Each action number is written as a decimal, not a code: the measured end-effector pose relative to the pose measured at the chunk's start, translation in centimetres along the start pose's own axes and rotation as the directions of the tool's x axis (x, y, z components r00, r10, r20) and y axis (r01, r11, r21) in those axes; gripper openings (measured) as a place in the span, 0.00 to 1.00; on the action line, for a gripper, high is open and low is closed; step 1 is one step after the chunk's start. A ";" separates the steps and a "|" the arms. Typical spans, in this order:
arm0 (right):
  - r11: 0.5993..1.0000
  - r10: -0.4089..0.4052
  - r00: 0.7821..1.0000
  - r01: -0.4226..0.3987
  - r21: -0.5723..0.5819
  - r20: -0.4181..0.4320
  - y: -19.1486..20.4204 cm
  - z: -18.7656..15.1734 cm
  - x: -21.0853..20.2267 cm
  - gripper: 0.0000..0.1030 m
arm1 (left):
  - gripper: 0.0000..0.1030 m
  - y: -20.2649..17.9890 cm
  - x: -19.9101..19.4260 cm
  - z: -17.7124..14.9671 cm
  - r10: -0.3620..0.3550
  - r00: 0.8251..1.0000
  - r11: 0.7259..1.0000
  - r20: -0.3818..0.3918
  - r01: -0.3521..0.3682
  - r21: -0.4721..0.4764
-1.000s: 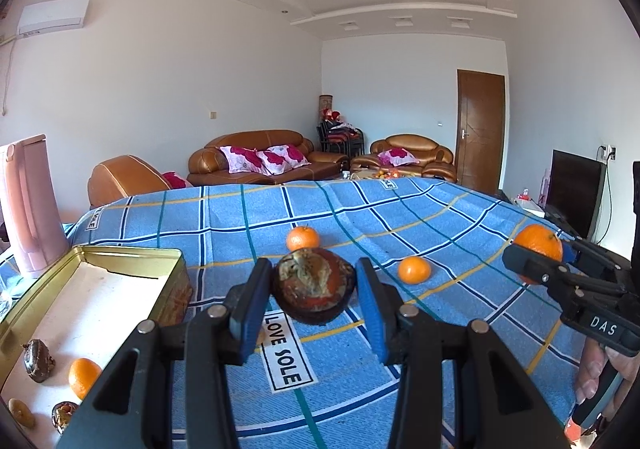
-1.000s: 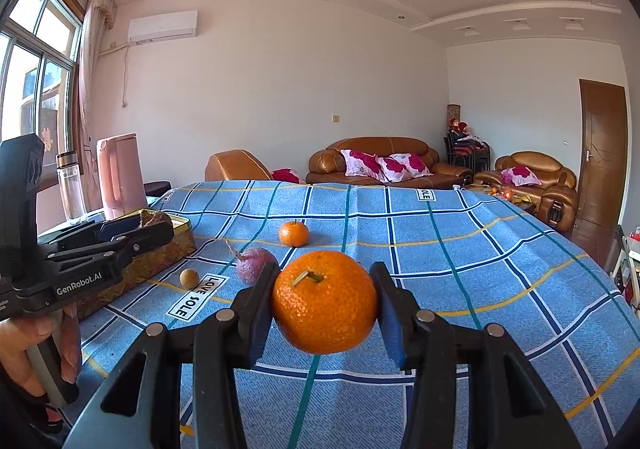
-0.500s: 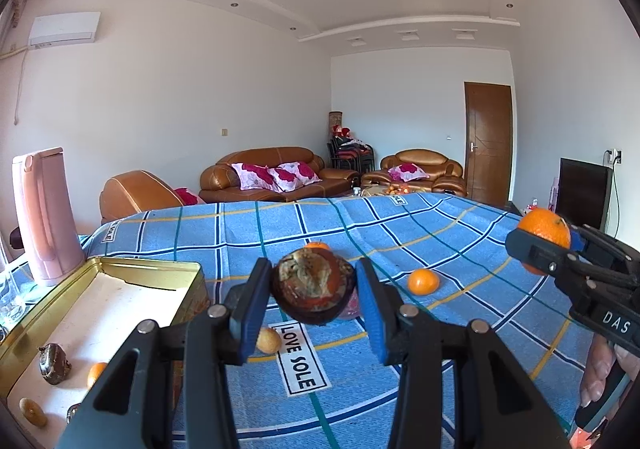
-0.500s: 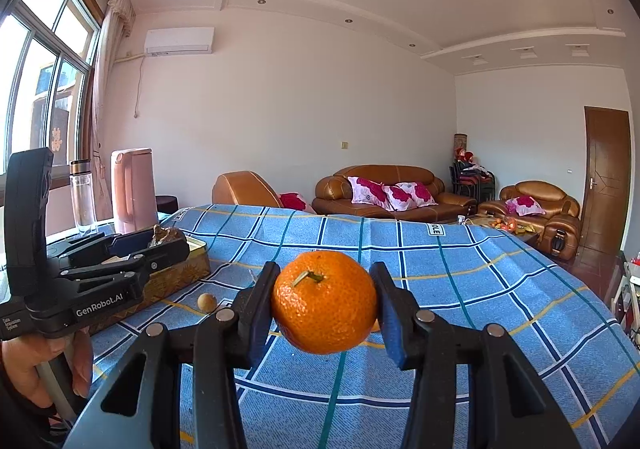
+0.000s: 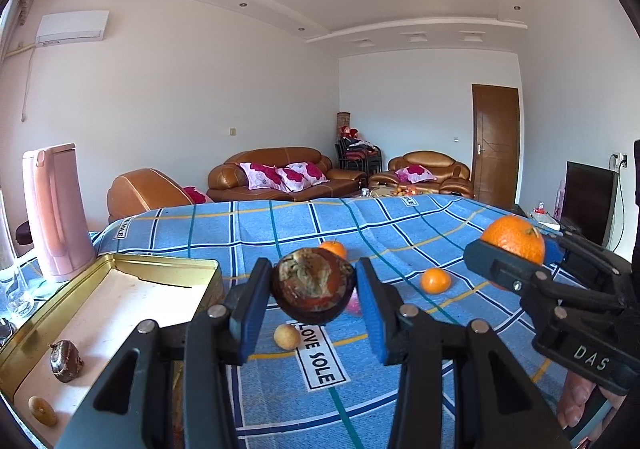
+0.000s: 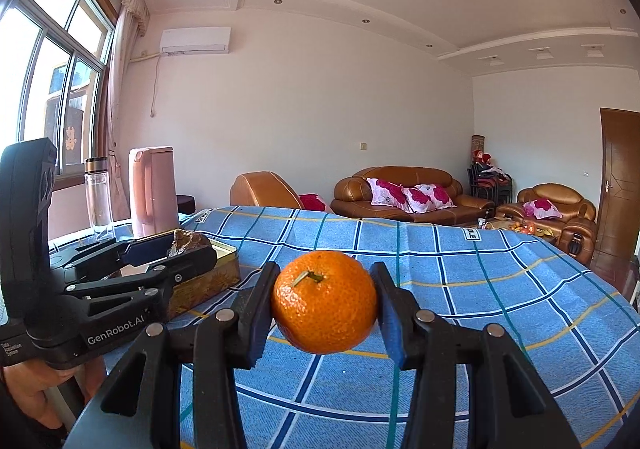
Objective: Organize fruits
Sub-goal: 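Lift and carry the dark fruit with left tool while right tool carries the orange to the tin, then lower and release the dark fruit into the tin while right tool releases the orange there, then move left tool toward the red onion while right tool approaches another orange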
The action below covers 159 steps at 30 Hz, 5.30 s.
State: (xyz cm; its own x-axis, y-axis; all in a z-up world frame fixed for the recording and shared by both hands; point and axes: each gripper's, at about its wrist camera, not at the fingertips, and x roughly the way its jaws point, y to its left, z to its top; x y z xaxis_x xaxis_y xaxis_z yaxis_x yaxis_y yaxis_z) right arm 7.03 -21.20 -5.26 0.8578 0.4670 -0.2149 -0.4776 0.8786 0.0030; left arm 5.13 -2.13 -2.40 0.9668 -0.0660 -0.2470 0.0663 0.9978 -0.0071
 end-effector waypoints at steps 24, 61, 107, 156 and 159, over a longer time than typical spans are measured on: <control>0.995 0.093 0.996 -0.094 -0.043 -0.013 6.2 0.6 2.9 0.47 | 0.43 3.7 -1.5 -0.4 0.048 0.999 0.998 -0.020 -0.049 -0.047; 0.942 0.300 0.950 -0.309 -0.127 -0.089 16.0 1.6 7.7 0.47 | 0.43 15.9 -5.1 -1.0 0.299 0.947 0.940 -0.116 -0.314 -0.135; 0.843 0.449 0.791 -0.530 -0.098 -0.415 22.0 -0.9 12.2 0.47 | 0.43 19.9 -4.0 -4.8 0.322 0.892 0.921 -0.317 -0.373 -0.114; 0.882 0.408 0.823 -0.468 -0.063 -0.395 20.6 -0.8 12.0 0.73 | 0.81 19.6 -4.1 -5.0 0.359 0.879 0.912 -0.313 -0.402 -0.083; 0.885 0.402 0.831 -0.460 -0.068 -0.384 20.3 -0.7 11.6 0.76 | 0.86 19.6 -4.2 -5.0 0.363 0.880 0.910 -0.306 -0.406 -0.086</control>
State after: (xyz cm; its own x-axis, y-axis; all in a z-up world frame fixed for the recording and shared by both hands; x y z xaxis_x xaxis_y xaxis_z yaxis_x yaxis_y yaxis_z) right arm 7.17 1.97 -8.36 0.4477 0.7030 -0.5526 -0.8301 0.5565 0.0354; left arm 1.11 17.74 -6.32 0.7994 0.3073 -0.5164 -0.3531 0.9355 0.0100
